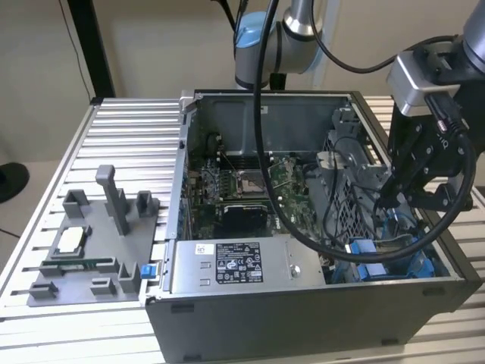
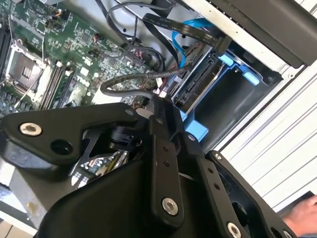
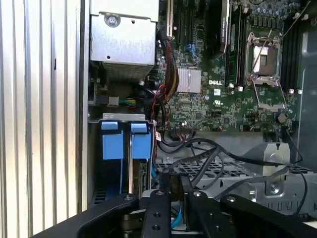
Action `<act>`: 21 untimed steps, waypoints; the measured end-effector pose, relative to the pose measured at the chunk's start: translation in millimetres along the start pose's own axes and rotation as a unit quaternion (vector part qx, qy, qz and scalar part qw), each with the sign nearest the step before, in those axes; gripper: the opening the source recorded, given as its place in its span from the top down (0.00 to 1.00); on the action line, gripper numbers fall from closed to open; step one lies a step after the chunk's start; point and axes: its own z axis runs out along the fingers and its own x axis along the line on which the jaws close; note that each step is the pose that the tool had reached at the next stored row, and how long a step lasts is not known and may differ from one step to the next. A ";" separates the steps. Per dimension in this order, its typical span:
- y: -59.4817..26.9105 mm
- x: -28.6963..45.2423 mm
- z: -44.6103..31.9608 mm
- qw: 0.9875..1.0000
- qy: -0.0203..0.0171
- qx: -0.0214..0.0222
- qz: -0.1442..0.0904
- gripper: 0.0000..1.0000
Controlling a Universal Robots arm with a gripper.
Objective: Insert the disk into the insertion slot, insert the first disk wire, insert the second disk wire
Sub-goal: 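Insert the first disk wire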
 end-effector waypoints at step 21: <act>-24.2 23.9 10.9 1.000 0.005 -0.002 -0.011 1.00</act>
